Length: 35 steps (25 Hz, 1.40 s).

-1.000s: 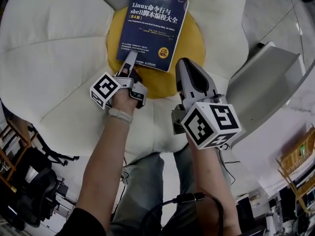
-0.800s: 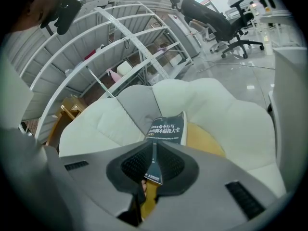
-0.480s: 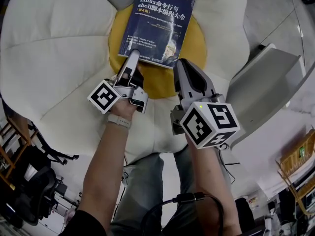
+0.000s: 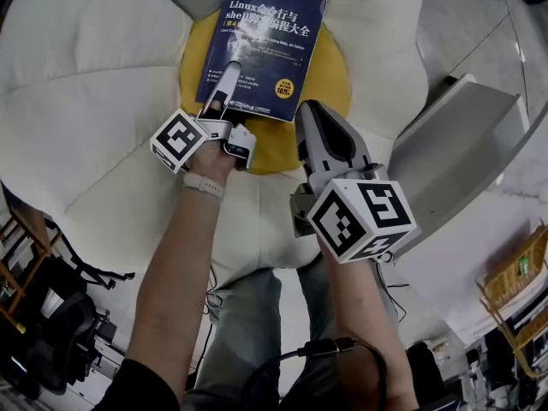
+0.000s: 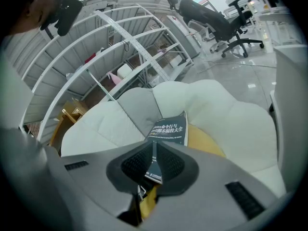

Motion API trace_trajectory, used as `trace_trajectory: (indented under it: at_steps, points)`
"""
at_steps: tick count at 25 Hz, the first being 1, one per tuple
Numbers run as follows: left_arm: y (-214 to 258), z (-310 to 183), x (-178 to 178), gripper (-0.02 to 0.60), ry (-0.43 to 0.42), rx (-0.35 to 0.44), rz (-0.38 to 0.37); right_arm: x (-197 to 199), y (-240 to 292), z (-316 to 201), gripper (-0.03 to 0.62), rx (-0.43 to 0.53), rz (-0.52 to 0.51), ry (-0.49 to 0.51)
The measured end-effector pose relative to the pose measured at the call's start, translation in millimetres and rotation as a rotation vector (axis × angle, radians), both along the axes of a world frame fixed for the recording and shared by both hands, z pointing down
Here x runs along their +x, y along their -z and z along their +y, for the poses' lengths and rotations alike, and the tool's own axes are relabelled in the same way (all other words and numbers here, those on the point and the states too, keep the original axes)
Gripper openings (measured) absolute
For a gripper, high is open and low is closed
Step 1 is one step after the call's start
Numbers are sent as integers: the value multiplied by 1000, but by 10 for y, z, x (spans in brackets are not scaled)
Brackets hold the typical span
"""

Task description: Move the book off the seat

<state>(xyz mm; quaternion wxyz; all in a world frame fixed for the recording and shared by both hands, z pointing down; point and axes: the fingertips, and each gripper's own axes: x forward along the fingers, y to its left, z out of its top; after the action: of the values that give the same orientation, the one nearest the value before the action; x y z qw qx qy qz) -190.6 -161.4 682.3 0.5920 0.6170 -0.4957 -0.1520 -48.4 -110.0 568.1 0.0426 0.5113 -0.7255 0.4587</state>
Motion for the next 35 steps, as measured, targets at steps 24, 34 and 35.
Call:
trace_trajectory:
  at_steps: [24, 34, 35]
  points:
    - [-2, -1, -7, 172, 72, -55, 41, 96, -9, -88, 14, -22, -4, 33]
    - [577, 51, 145, 164, -21, -9, 70, 254, 152, 85, 14, -5, 41, 13]
    - [639, 73, 147, 164, -39, -9, 65, 309, 191, 114, 14, -4, 49, 3]
